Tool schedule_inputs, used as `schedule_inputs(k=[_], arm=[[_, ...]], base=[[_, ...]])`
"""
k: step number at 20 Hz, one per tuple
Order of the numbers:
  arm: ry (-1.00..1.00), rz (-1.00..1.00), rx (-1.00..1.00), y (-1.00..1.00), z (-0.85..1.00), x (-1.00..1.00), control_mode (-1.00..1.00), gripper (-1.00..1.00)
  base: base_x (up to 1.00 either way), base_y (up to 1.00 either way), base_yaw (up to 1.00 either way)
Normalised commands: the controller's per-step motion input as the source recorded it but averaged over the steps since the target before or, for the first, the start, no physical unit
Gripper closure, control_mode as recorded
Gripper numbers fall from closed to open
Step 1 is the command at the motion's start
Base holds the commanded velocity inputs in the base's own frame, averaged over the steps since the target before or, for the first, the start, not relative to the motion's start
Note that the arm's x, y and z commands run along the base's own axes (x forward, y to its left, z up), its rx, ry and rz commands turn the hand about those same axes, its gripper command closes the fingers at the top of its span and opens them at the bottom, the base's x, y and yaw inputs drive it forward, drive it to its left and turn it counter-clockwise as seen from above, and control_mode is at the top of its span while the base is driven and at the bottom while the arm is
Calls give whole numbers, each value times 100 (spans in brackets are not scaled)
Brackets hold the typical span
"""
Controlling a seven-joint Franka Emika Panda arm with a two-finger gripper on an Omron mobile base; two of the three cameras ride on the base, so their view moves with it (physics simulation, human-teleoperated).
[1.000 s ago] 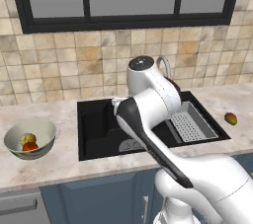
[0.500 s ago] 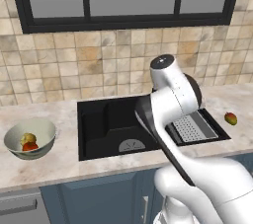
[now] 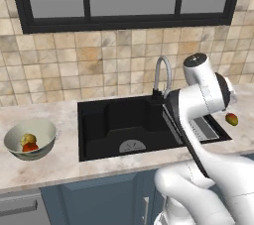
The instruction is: There is a mixed pile of frozen fruits and vegetables on the counter. Locate all the frozen vegetables and place the items in a bowl on the counter. Take all the frozen fruits and defrost them in a running sink.
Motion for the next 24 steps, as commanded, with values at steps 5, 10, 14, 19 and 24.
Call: schedule_inputs(k=[5, 10, 14, 19, 24], arm=[[7, 0, -6, -100, -6, 0, -100, -100], [3, -1, -4, -100, -20, 0, -100, -100], [3, -1, 0, -100, -44, 0, -100, -100], [2, 0, 1, -100, -44, 0, -100, -100], [0, 0, 5, -92, -10, 0, -100, -100]], base=[[0, 0, 0], [0, 0, 0], [0, 0, 0], [0, 0, 0], [0, 0, 0]])
